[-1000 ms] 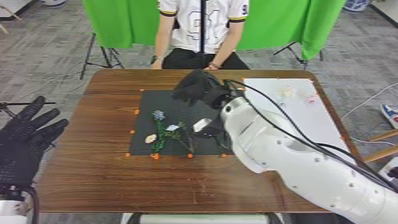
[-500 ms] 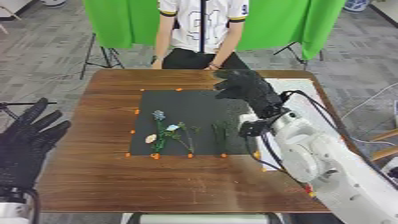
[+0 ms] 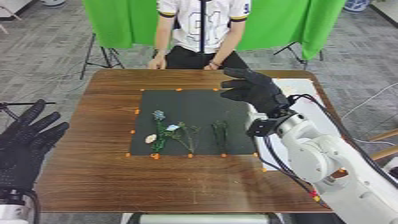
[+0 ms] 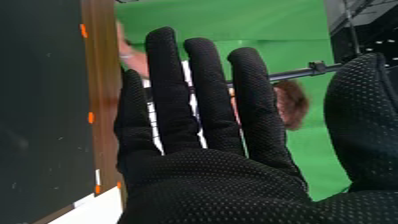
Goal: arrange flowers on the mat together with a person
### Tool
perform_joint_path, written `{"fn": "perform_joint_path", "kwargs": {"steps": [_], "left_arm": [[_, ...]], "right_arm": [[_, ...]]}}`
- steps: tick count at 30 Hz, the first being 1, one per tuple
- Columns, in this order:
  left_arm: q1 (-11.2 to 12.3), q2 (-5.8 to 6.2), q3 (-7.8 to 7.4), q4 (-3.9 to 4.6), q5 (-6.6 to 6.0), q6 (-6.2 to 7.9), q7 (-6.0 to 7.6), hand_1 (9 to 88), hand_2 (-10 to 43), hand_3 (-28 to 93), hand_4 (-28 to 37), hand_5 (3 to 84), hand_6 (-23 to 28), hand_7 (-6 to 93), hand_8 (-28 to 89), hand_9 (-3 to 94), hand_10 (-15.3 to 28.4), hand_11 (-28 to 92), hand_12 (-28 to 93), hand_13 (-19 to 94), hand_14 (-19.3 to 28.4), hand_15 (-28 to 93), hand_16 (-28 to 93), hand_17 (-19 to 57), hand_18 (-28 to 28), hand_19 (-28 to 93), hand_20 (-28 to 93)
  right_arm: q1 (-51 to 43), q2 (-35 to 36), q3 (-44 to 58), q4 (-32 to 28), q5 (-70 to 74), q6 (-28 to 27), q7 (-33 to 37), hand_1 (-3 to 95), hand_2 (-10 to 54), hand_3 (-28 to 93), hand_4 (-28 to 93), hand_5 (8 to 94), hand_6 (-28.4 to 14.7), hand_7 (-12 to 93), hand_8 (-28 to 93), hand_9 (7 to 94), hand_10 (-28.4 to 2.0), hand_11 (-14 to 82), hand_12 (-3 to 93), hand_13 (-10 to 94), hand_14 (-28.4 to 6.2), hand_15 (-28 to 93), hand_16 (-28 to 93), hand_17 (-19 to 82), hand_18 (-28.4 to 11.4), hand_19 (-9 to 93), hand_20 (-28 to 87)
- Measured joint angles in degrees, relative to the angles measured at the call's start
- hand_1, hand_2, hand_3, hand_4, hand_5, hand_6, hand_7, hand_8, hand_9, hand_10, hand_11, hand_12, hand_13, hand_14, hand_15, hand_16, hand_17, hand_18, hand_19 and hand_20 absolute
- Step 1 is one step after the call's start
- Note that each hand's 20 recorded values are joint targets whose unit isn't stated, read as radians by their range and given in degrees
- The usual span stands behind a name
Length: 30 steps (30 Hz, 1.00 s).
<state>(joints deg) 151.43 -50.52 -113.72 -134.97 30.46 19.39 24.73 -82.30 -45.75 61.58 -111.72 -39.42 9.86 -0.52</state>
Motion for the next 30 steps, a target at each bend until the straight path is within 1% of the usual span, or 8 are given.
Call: {"fn": "perform_joint_path", "kwargs": {"steps": [6, 9, 15, 19, 21, 24, 28, 30], "left_arm": [[0.19, 1.36, -0.06, -0.20, -0.50, 0.07, 0.52, 20.4, 6.0, 76, -24.7, 32.0, 4.7, 8.8, -8, 31.5, 14.9, 18, 12, 21, 22.3, 46, -5, -8.5, 19.5, 42, 19], [0.17, 1.76, -0.07, -0.28, -0.71, 0.14, 0.58, 20.3, 6.0, 76, -24.7, 32.0, 4.7, 8.9, -8, 31.5, 14.9, 18, 12, 21, 22.3, 46, -5, -8.5, 19.5, 42, 19], [0.19, 2.78, -0.07, -0.31, -1.43, 0.51, 1.17, 20.3, 6.0, 76, -24.7, 32.0, 4.7, 8.8, -8, 31.5, 15.0, 18, 12, 21, 22.4, 46, -5, -8.5, 19.5, 42, 19], [0.49, 3.82, -0.06, -0.33, -2.61, 1.22, 2.34, 20.3, 6.0, 76, -24.7, 32.0, 4.7, 8.9, -8, 31.5, 15.0, 18, 12, 21, 22.3, 46, -5, -8.5, 19.5, 42, 19], [0.75, 4.28, -0.06, -0.35, -2.97, 1.46, 2.68, 20.3, 6.0, 76, -24.7, 32.1, 4.7, 8.8, -8, 31.5, 14.9, 18, 12, 21, 22.3, 46, -5, -8.5, 19.5, 42, 19], [0.96, 4.63, -0.05, -0.35, -3.49, 1.68, 3.08, 20.4, 6.0, 76, -24.7, 32.1, 4.8, 8.8, -8, 31.5, 14.9, 18, 12, 21, 22.4, 46, -5, -8.5, 19.4, 42, 19], [1.18, 4.99, 0.03, -0.35, -5.24, 1.59, 4.26, 20.4, 6.0, 76, -24.8, 32.1, 4.8, 8.8, -8, 31.5, 15.0, 18, 12, 21, 22.4, 46, -5, -8.4, 19.4, 42, 19], [1.20, 5.00, 0.03, -0.35, -5.38, 1.59, 4.35, 20.4, 5.9, 76, -24.7, 32.1, 4.8, 8.8, -8, 31.5, 15.0, 18, 12, 21, 22.4, 46, -5, -8.4, 19.4, 42, 19]], "right_arm": [[-0.16, -0.15, 0.57, 0.13, 0.11, -0.81, 0.01, 22.6, 3.6, 75, -27, 49.4, -0.2, 15, -13, 52.7, -15.5, 14.5, 14.8, 42, -17.2, 42, 12, 4, -21.1, 49, 17], [-0.17, -0.19, 0.70, 0.17, 0.24, -1.05, 0.01, 22.4, 3.6, 75, -27, 49.0, -0.1, 15, -13, 52.6, -15.5, 14.5, 14.9, 42, -17.3, 42, 13, 4, -21.1, 49, 17], [-0.16, -0.31, 0.77, 0.31, 0.69, -1.37, 0.07, 22.3, 3.7, 75, -27, 49.0, -0.1, 15, -12, 52.6, -15.6, 14.5, 15.0, 42, -17.3, 42, 13, 4, -21.2, 49, 18], [-0.16, -0.52, 0.96, 0.54, 1.94, -1.71, 0.10, 22.4, 3.7, 75, -27, 49.0, -0.1, 15, -12, 52.7, -15.6, 14.6, 15.0, 42, -17.3, 42, 13, 4, -21.4, 49, 18], [-0.18, -0.59, 1.04, 0.55, 2.24, -1.73, 0.10, 22.3, 3.7, 75, -27, 48.9, -0.1, 15, -12, 52.7, -15.5, 14.6, 15.0, 42, -17.3, 42, 13, 4, -21.4, 49, 18], [-0.24, -0.68, 1.24, 0.56, 2.32, -1.83, 0.17, 22.3, 3.6, 75, -27, 48.9, -0.1, 15, -12, 52.7, -15.6, 14.6, 15.0, 42, -17.3, 42, 13, 4, -21.4, 49, 18], [-0.33, -0.70, 1.32, 0.56, 2.32, -2.04, 0.22, 22.3, 3.6, 75, -27, 48.7, 0.0, 15, -12, 52.6, -15.5, 14.6, 15.0, 42, -17.3, 42, 13, 4, -21.5, 48, 18], [-0.41, -0.72, 1.41, 0.56, 2.31, -2.12, 0.27, 22.3, 3.7, 75, -27, 48.6, 0.0, 15, -12, 52.6, -15.5, 14.5, 15.0, 42, -17.3, 42, 13, 4, -21.5, 48, 18]]}}
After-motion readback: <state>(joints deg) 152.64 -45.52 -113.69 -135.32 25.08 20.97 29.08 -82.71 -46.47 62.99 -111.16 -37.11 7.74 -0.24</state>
